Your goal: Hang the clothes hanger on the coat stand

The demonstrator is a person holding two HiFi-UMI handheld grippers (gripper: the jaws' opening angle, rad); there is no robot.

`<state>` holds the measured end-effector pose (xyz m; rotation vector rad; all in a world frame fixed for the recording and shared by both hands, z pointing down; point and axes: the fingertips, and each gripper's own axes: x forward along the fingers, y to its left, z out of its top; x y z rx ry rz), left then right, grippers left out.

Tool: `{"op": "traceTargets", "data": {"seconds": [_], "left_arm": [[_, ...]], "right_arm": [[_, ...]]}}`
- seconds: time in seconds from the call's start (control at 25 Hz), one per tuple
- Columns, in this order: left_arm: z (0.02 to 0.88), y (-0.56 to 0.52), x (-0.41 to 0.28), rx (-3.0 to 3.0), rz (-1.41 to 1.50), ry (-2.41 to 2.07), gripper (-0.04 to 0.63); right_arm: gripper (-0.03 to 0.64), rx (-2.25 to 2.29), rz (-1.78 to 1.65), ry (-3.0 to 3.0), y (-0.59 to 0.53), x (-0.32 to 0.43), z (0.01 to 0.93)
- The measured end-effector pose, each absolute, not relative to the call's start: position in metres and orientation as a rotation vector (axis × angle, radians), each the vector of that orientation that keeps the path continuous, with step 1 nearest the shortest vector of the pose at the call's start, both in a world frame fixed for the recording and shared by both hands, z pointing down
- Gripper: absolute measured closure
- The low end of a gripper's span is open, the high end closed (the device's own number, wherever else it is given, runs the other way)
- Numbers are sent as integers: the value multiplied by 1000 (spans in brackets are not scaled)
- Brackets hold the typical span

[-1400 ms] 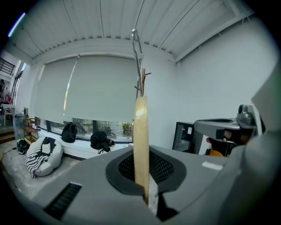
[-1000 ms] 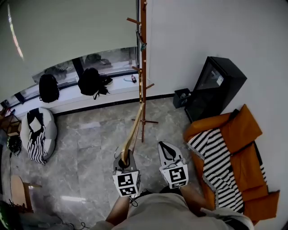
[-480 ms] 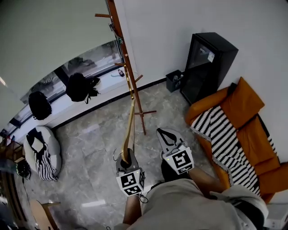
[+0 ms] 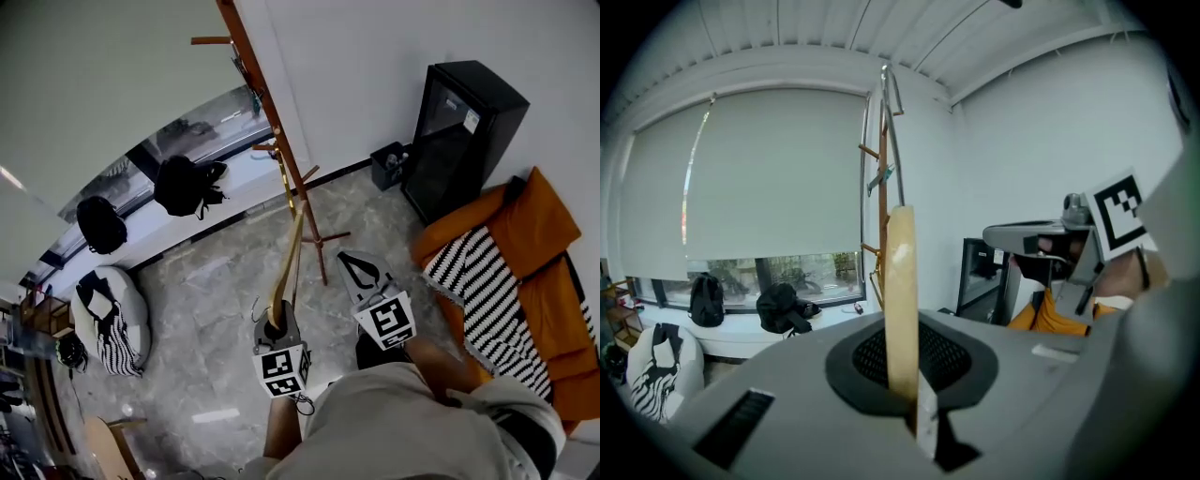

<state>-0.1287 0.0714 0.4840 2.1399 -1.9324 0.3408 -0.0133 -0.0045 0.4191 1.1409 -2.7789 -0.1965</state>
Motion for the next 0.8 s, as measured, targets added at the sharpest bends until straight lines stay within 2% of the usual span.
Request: {"op": "traceTargets", "data": {"seconds": [0.44, 0.8], "left_arm": [[495, -36, -120, 2214, 582, -1834, 585], [505, -73, -93, 2347, 900, -1741, 586]], "right_arm": [[612, 1094, -150, -2793, -120, 10, 428], [612, 992, -183, -2848, -162, 24, 436]]}}
